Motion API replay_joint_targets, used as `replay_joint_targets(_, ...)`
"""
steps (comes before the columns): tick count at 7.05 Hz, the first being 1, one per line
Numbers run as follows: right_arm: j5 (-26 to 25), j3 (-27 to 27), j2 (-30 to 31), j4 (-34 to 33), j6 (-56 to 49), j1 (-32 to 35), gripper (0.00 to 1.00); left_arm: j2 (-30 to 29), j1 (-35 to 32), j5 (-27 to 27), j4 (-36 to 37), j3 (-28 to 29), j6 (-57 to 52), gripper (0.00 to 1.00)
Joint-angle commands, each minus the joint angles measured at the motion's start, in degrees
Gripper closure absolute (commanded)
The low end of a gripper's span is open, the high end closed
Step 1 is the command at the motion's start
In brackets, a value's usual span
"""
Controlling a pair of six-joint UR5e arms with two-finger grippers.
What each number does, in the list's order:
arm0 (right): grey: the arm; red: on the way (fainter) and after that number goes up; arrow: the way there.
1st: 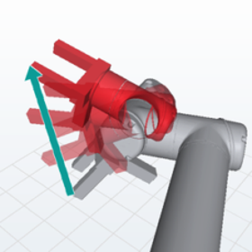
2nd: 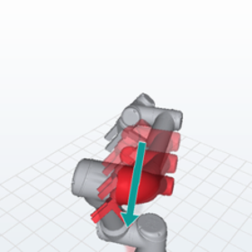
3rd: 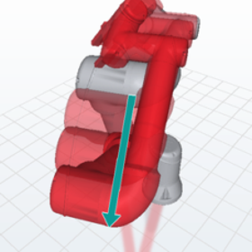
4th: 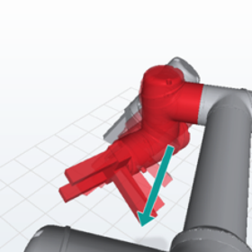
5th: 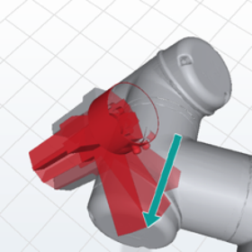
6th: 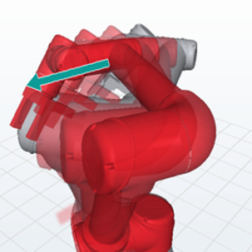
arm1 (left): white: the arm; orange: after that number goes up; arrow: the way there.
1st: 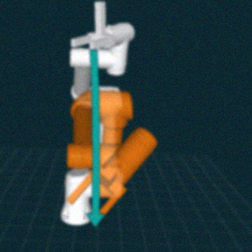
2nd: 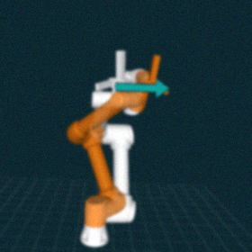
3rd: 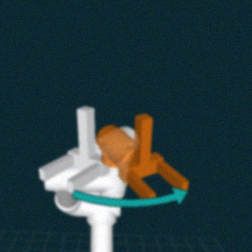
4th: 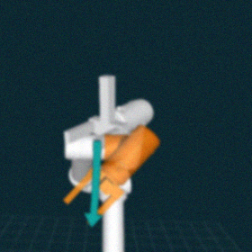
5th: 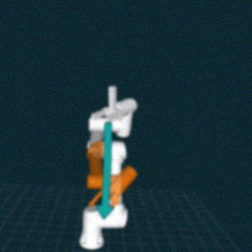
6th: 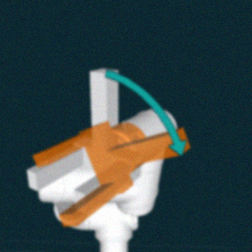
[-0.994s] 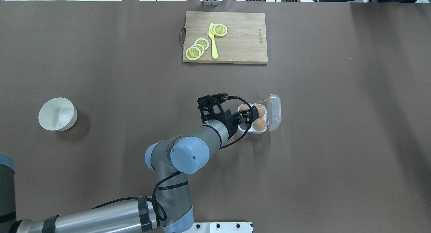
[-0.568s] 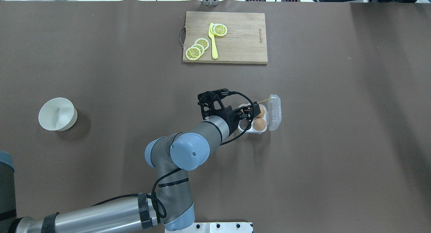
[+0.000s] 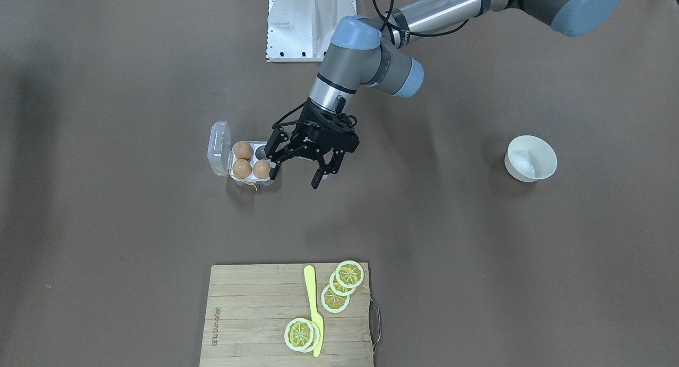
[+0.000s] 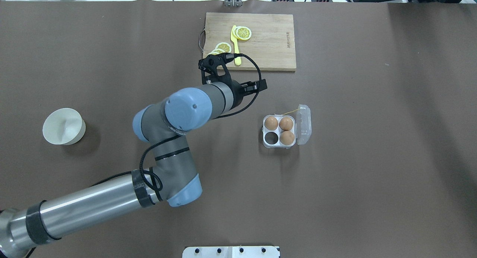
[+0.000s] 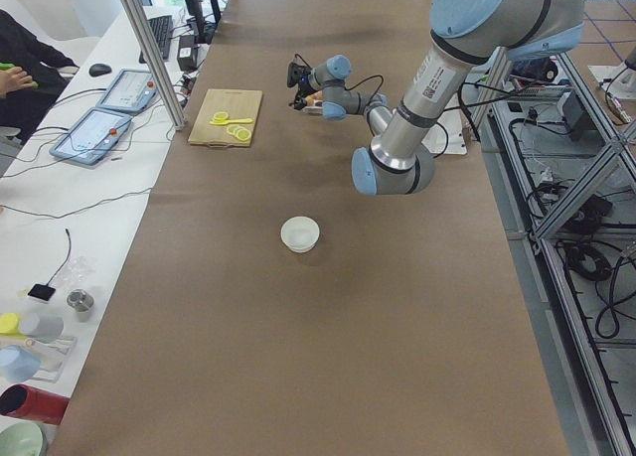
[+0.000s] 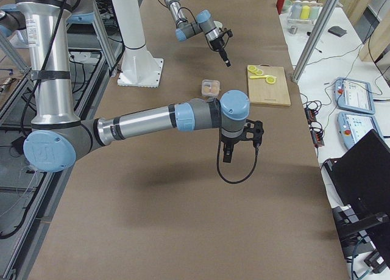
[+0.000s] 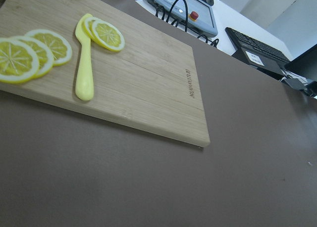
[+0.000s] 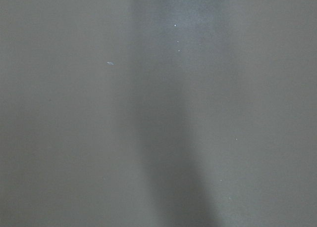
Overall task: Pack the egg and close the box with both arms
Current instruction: 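Withdraw the left gripper away from the egg box toward its side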
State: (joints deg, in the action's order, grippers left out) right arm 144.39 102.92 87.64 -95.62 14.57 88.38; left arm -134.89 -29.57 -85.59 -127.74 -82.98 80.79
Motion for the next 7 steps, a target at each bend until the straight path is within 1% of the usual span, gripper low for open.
replay_joint_targets(1, 3.52, -0.26, -1.67, 0.09, 1.85, -1.19, 0.00, 6.70, -6.53, -10.42, 12.03, -13.20, -3.77, 0.02)
replay_joint_targets(2, 3.44, -0.43, -2.11, 0.52, 2.21, -2.85, 0.00, 10.57, -9.08, -14.04, 15.38, -19.00, -5.19, 0.02)
replay_joint_targets(3, 3.27, -1.39, -3.42, 2.70, 4.13, -6.17, 0.06, 13.91, -11.02, -17.21, 15.59, -22.63, -6.34, 0.02)
replay_joint_targets(4, 2.57, -2.45, -3.61, 10.03, 11.28, -9.86, 0.17, 16.47, -13.56, -20.63, 15.67, -24.23, -6.35, 0.02)
replay_joint_targets(5, 0.91, -4.37, -3.61, 20.63, 20.14, -13.90, 0.28, 19.28, -16.55, -24.84, 15.59, -25.38, -6.44, 0.02)
replay_joint_targets(6, -3.11, -5.44, -3.70, 30.31, 30.59, -18.99, 0.37, 21.31, -18.84, -27.76, 15.59, -26.35, -6.44, 0.02)
replay_joint_targets(7, -5.67, -6.32, -3.70, 36.32, 35.74, -22.43, 0.54, 22.98, -19.82, -29.35, 15.41, -26.71, -6.44, 0.02)
